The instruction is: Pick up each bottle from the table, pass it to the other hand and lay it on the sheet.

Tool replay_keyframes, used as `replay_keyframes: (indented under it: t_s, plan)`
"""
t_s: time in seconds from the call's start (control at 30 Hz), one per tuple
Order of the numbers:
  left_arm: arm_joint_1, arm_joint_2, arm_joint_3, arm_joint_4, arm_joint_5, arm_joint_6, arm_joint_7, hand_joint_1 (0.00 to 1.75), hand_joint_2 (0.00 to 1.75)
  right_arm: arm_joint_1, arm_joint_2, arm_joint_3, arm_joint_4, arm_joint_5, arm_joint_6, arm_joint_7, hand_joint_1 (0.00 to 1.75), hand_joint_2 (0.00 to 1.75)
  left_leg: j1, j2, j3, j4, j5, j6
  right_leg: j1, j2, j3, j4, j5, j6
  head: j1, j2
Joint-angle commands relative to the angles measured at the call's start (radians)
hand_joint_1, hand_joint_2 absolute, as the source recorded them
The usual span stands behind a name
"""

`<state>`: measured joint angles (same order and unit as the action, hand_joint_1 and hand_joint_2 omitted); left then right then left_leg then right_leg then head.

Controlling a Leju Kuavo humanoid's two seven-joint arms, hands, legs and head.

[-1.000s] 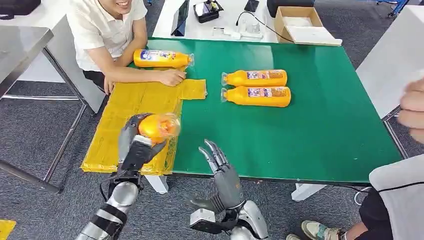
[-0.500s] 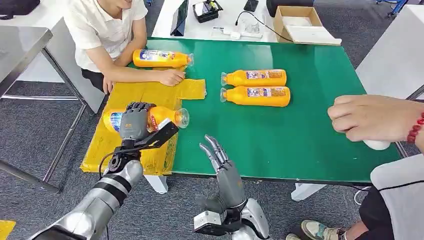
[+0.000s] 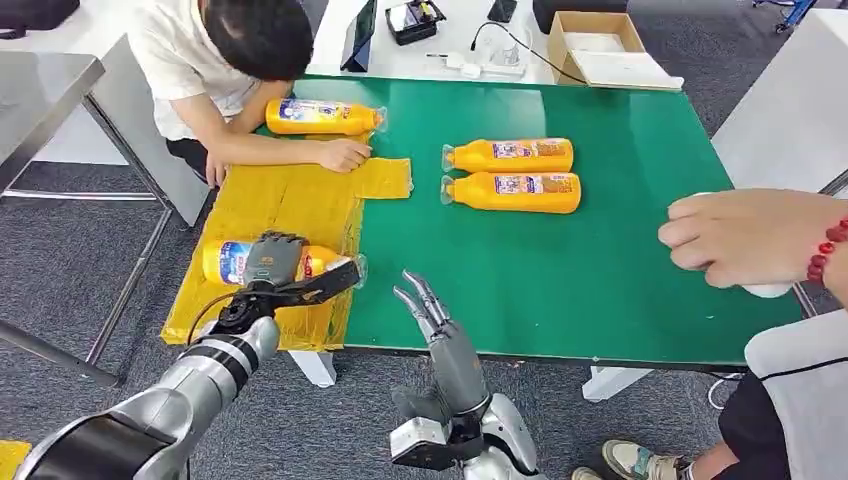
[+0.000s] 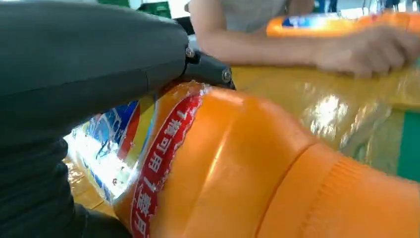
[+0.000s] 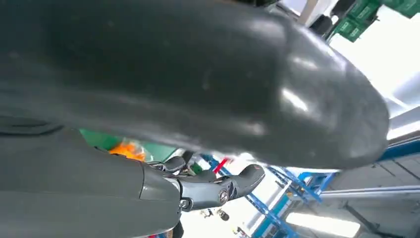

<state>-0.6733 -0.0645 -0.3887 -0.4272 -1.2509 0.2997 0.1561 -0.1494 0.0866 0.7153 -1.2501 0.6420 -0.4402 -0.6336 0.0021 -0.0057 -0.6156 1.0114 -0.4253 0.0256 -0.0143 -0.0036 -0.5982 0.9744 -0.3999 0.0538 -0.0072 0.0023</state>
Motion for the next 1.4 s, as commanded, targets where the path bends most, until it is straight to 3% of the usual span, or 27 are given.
replay_keyframes:
  t_s: [0.03,0.13,0.17,0.2,0.23,0.27,0.3,0.57,0.73,0.93,1.03,1.17,1.27,1.4]
  plan:
    - [-0.088,-0.029,0.059,0.155,0.082,-0.165,0.021,1.75,1.75,-0.046,0.016,0.001,0.063,-0.047,0.039,-0.023,0.00,0.00,0.000,0.002,0.003,0.000,-0.001,-0.001,0.000,0.001,0.003,0.000,0.000,-0.002,0.000,0.000]
    - [-0.087,-0.017,0.078,0.150,0.094,-0.200,0.017,1.75,1.75,-0.049,0.023,-0.001,0.090,-0.064,0.035,-0.030,0.00,0.00,0.001,0.002,0.006,-0.001,-0.001,-0.002,0.001,0.002,0.005,-0.001,-0.001,-0.002,0.000,0.000]
    - [-0.082,-0.016,0.079,0.146,0.092,-0.176,0.015,1.55,1.75,-0.048,0.023,-0.003,0.094,-0.065,0.028,-0.032,0.00,0.00,0.000,0.002,0.006,-0.001,-0.001,-0.002,0.000,0.002,0.005,-0.001,0.000,-0.002,0.000,0.000]
    - [-0.081,-0.019,0.090,0.147,0.101,-0.173,0.007,1.19,1.75,-0.047,0.022,-0.006,0.097,-0.066,0.025,-0.032,0.00,0.00,0.000,0.003,0.008,-0.002,-0.001,-0.002,0.000,0.002,0.007,-0.001,-0.001,-0.002,0.000,0.000]
    - [-0.078,-0.025,0.114,0.145,0.130,-0.192,-0.031,0.42,1.75,-0.043,0.021,-0.011,0.099,-0.071,0.025,-0.032,0.00,0.00,0.000,0.003,0.008,-0.002,-0.001,-0.002,0.000,0.003,0.007,-0.001,0.000,-0.002,0.000,0.000]
    - [-0.073,-0.032,0.151,0.135,0.177,-0.214,-0.085,0.07,1.75,-0.039,0.020,-0.014,0.105,-0.066,0.016,-0.037,0.00,0.00,0.000,0.003,0.009,-0.002,-0.001,-0.002,0.000,0.003,0.008,-0.001,-0.001,-0.002,0.000,0.000]
    - [-0.073,-0.032,0.151,0.135,0.177,-0.214,-0.085,0.02,1.75,-0.039,0.020,-0.014,0.105,-0.066,0.016,-0.037,0.00,0.00,0.000,0.002,0.008,-0.001,0.000,-0.001,0.000,0.002,0.007,-0.001,0.000,-0.001,0.000,0.000]
    - [-0.074,-0.036,0.151,0.135,0.177,-0.216,-0.085,0.02,1.75,-0.038,0.019,-0.015,0.106,-0.066,0.015,-0.037,0.00,0.00,0.000,0.001,0.008,-0.001,0.000,-0.002,0.000,0.002,0.007,-0.001,-0.001,-0.002,0.000,0.000]
    - [-0.067,-0.053,0.223,0.088,0.324,-0.324,-0.277,0.00,1.75,-0.037,0.022,-0.019,0.134,-0.076,-0.001,-0.055,0.00,0.00,0.000,0.001,0.007,-0.001,0.000,-0.002,0.000,0.001,0.006,0.000,-0.001,-0.001,0.000,0.000]
    - [-0.047,-0.049,0.211,-0.036,0.493,-0.430,-0.440,0.00,1.75,-0.032,0.015,-0.020,0.151,-0.080,-0.022,-0.064,0.00,0.00,0.001,0.000,0.008,0.000,-0.001,-0.002,0.001,0.001,0.008,0.000,-0.001,-0.002,0.000,0.000]
    - [0.022,-0.020,0.186,-0.172,0.635,-0.509,-0.547,0.00,1.75,-0.030,-0.002,-0.010,0.154,-0.092,-0.040,-0.064,0.00,0.00,0.000,0.000,0.007,-0.001,0.000,-0.001,0.000,0.002,0.007,-0.001,-0.001,-0.002,0.000,0.000]
    - [0.155,-0.001,0.168,-0.446,0.869,-0.465,-0.556,0.00,1.75,-0.005,-0.015,-0.026,0.137,-0.082,-0.042,-0.064,0.00,0.00,0.000,0.002,0.009,-0.002,-0.002,-0.002,0.000,0.003,0.008,-0.001,-0.002,-0.003,0.000,0.000]
    - [0.283,0.008,0.218,-0.684,1.202,-0.576,-0.558,0.00,1.75,0.019,-0.024,-0.046,0.104,-0.092,-0.019,-0.064,0.00,0.00,0.000,0.002,0.006,-0.001,-0.001,-0.002,0.000,0.003,0.005,-0.001,-0.001,-0.001,0.000,0.000]
    - [0.370,0.060,0.193,-0.825,1.292,-0.559,-0.565,0.00,1.75,0.036,-0.032,-0.066,0.085,-0.100,0.014,-0.064,0.00,0.00,0.000,0.006,0.007,-0.001,-0.003,-0.002,0.000,0.006,0.005,0.000,-0.002,-0.002,0.000,0.000]
